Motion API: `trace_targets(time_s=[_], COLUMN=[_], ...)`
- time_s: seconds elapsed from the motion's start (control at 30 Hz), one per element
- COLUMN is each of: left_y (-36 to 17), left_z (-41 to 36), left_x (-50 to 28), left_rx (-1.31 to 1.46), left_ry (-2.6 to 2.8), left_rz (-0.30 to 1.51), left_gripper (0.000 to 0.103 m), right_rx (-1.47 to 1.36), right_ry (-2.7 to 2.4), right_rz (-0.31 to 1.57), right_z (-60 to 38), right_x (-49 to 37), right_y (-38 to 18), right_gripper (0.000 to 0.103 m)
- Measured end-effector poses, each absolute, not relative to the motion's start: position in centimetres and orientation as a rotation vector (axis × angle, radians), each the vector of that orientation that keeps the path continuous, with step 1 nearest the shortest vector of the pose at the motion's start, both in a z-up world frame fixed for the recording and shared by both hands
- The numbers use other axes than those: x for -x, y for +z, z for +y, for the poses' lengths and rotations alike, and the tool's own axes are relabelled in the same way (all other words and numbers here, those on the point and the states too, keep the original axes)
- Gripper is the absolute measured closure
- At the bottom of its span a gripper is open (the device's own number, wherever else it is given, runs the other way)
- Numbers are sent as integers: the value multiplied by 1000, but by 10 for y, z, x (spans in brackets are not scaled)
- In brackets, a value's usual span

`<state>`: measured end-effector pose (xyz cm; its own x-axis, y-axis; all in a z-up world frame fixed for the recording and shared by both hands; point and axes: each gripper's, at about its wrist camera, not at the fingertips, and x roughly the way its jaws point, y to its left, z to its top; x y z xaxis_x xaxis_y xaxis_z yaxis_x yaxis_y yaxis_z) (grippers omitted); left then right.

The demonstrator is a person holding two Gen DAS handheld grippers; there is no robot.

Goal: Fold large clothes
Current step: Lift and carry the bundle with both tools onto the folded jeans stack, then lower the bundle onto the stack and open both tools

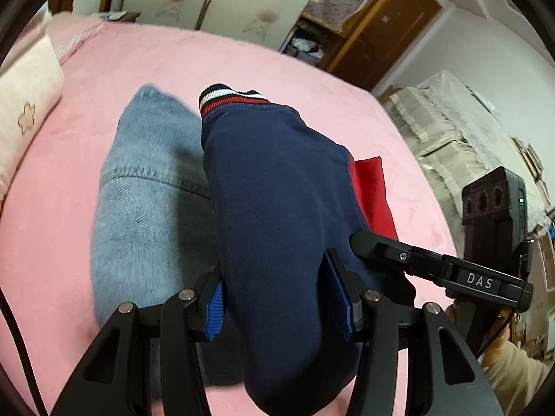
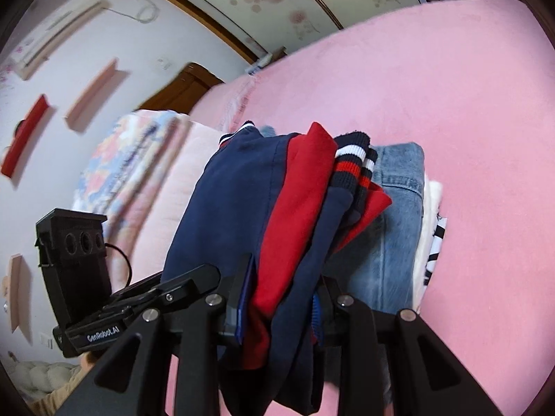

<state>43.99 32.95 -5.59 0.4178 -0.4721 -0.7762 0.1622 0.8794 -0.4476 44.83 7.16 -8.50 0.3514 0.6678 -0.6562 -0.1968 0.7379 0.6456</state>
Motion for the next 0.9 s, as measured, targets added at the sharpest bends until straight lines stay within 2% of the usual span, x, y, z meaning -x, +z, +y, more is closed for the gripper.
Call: trace_targets(time_s=[0.17,0.27,0.3,0.57,0.9], left_y=[-89,-85,-82,-48,2], left_z=[317,311,310,309,275], left_x=[-449,-445,-442,-417,-345], left_rx=[202,137,124,128,33], left_ry=[-352,-334,-317,-206,-67], left_rz=[1141,1140,1139,1111,1101], left_gripper=[50,37,30,30,30], right_rx=[-392,-365,-359,-343,-330], right_ry=[462,448,450,453,487], right_rz=[1189,1165,1154,1089,1086], right_z=[86,84,82,63,42], right_x=[-460,-450,-447,-421,-367], right_y=[-114,-111,-108,-71,-30], right_gripper=[67,57,55,50,50])
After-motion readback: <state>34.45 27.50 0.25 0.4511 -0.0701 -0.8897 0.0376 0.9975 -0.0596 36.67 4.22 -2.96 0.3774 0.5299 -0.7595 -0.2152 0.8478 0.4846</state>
